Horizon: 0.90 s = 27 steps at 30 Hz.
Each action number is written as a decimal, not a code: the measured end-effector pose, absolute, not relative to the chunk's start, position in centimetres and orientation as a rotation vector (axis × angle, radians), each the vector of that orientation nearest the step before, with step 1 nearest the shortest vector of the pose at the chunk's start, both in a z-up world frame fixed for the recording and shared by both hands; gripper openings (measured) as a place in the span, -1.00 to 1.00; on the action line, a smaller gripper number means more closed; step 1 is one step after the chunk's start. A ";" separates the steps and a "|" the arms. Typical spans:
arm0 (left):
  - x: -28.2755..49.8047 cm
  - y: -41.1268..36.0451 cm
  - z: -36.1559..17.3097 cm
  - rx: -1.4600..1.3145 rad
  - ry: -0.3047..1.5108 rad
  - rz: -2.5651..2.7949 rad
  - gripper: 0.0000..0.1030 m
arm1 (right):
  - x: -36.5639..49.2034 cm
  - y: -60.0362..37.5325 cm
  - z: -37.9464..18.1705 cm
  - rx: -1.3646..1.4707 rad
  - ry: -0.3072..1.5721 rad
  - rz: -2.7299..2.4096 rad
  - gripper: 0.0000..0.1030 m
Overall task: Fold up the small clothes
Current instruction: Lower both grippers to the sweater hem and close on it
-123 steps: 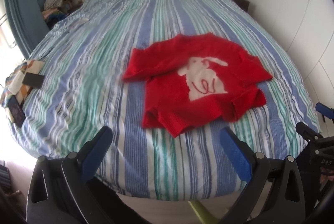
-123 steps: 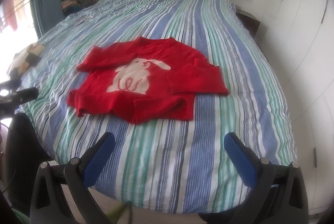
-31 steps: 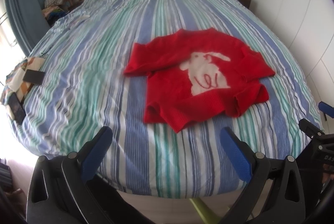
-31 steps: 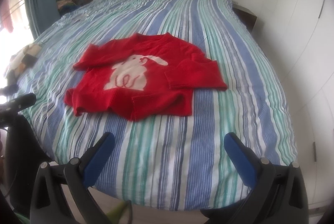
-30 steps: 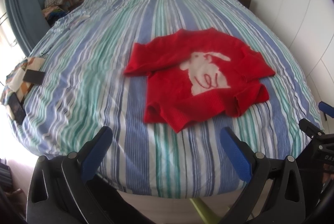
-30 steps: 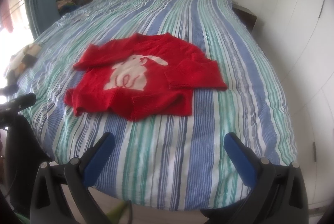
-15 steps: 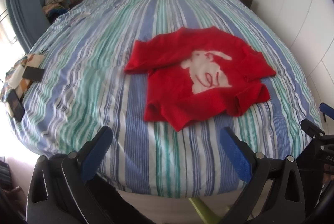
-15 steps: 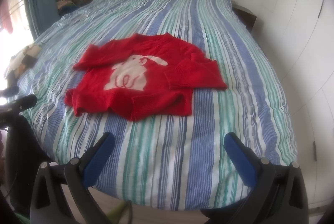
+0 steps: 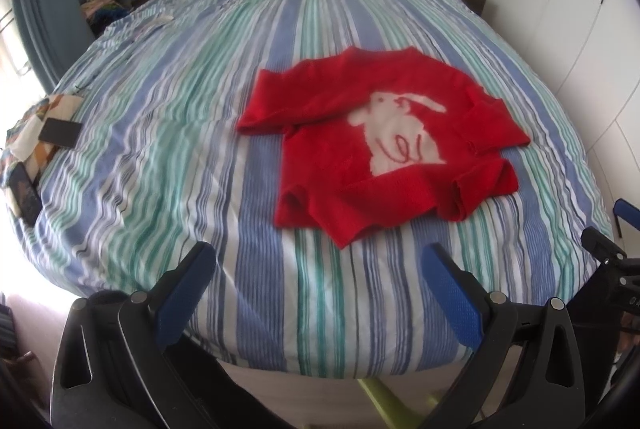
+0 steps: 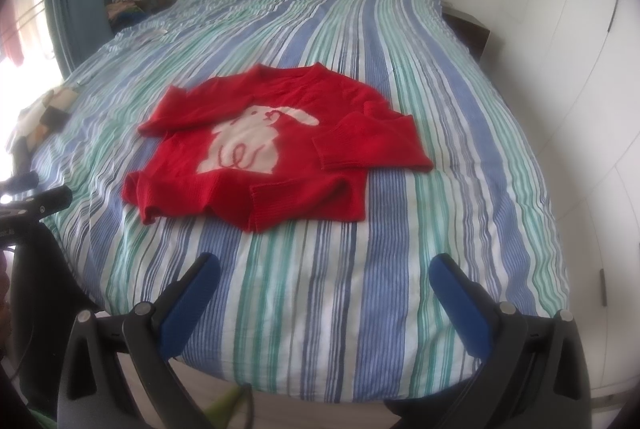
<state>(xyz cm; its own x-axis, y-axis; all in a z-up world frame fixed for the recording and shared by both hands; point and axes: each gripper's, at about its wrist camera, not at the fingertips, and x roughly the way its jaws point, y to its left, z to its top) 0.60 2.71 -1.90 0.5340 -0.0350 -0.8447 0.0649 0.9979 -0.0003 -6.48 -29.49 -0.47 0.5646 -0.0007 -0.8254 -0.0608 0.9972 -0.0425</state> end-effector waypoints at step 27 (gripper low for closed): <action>10.2 4.4 -15.0 -0.278 1.274 -0.149 -0.60 | 6.4 -31.8 -15.7 0.811 1.197 0.160 0.83</action>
<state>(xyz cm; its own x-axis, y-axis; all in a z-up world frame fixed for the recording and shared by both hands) 10.17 4.45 -14.98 0.2892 -0.2626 -0.9205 -0.0437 0.9570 -0.2867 6.36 -31.81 -15.66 0.3910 0.5151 -0.7627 0.2959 0.7143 0.6342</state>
